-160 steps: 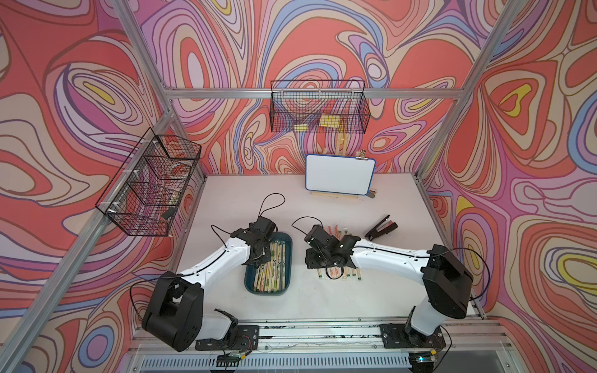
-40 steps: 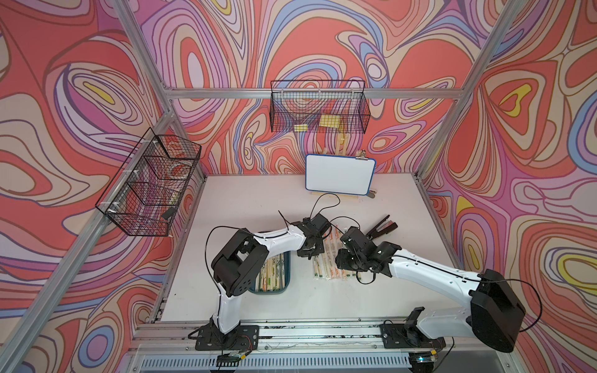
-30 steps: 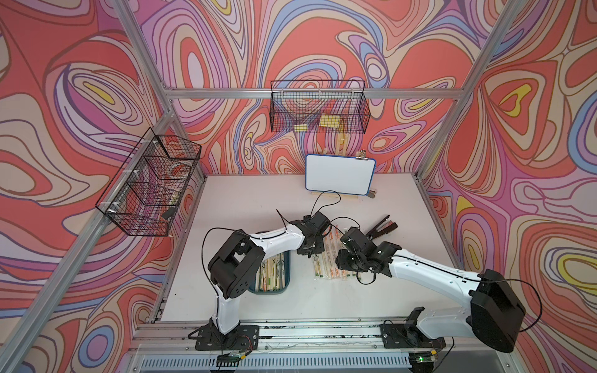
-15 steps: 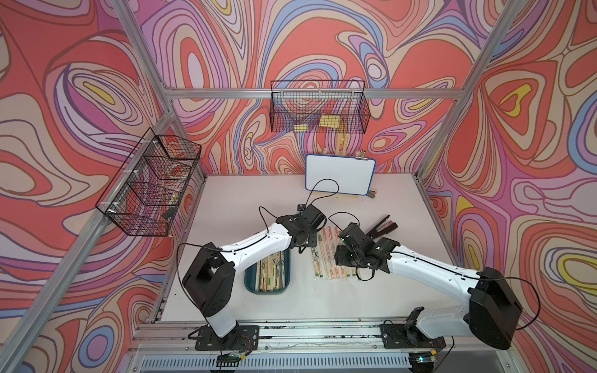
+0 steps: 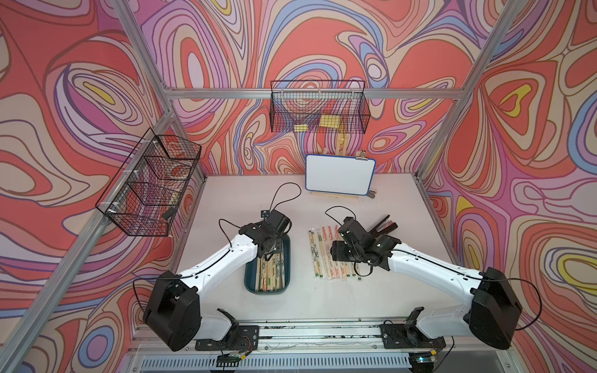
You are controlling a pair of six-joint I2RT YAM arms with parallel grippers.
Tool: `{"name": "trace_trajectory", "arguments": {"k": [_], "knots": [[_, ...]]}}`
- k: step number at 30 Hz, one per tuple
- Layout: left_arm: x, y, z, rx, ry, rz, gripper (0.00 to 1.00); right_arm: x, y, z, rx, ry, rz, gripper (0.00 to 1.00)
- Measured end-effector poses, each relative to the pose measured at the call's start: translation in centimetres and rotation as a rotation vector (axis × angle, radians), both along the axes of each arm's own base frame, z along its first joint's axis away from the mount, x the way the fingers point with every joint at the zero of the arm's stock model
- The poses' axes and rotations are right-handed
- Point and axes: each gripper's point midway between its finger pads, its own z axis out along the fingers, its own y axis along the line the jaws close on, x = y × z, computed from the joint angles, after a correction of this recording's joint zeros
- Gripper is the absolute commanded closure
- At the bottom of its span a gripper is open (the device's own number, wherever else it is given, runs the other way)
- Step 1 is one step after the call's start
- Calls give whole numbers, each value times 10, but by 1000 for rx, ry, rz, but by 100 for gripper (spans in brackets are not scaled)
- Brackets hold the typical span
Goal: Take the paired disposable chopsticks out of the storage box
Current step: Place the paired disposable chopsticks at the center of the board, then pick up the paired disposable chopsticks from the storage box.
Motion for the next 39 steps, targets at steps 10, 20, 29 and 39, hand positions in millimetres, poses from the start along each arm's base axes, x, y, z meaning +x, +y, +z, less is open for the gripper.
{"name": "trace_trajectory", "arguments": {"k": [10,20,29,39], "knots": [[-14,19,-32,0,85,43,67,-6,43,10,197,19,85,35],[-15,19,-61,-15,139,54,74,-16,58,1,202,51,116,36],[-15,16,-73,-38,148,54,77,-16,58,1,200,48,115,36],[-15,16,-82,-40,156,59,85,-15,56,1,192,42,108,36]]}}
